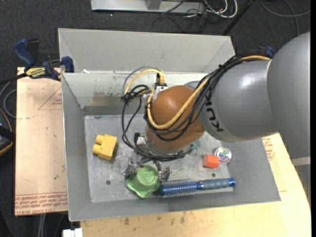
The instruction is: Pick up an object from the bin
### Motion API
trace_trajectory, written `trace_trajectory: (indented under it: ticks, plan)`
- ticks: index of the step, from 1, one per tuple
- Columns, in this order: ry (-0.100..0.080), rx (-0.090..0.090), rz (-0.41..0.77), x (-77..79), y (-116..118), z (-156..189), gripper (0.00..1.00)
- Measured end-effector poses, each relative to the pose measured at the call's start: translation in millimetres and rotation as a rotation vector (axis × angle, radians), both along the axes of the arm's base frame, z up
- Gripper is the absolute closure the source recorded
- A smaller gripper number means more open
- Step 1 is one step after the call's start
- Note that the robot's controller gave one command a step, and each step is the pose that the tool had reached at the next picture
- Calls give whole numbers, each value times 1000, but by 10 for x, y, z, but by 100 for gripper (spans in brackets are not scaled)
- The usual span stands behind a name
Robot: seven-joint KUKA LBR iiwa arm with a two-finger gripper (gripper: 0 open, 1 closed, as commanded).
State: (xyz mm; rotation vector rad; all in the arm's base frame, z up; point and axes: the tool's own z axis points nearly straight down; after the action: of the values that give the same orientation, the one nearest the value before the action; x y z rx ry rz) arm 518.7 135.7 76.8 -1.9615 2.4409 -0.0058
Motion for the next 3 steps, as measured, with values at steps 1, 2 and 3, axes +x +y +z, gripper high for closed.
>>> trace_trajectory:
  ticks: [1,2,3]
  plan:
    - [0,0,43,23,4,1,100]
    - [5,-7,99,62,41,-3,100]
    - [2,0,115,-142,6,1065,100]
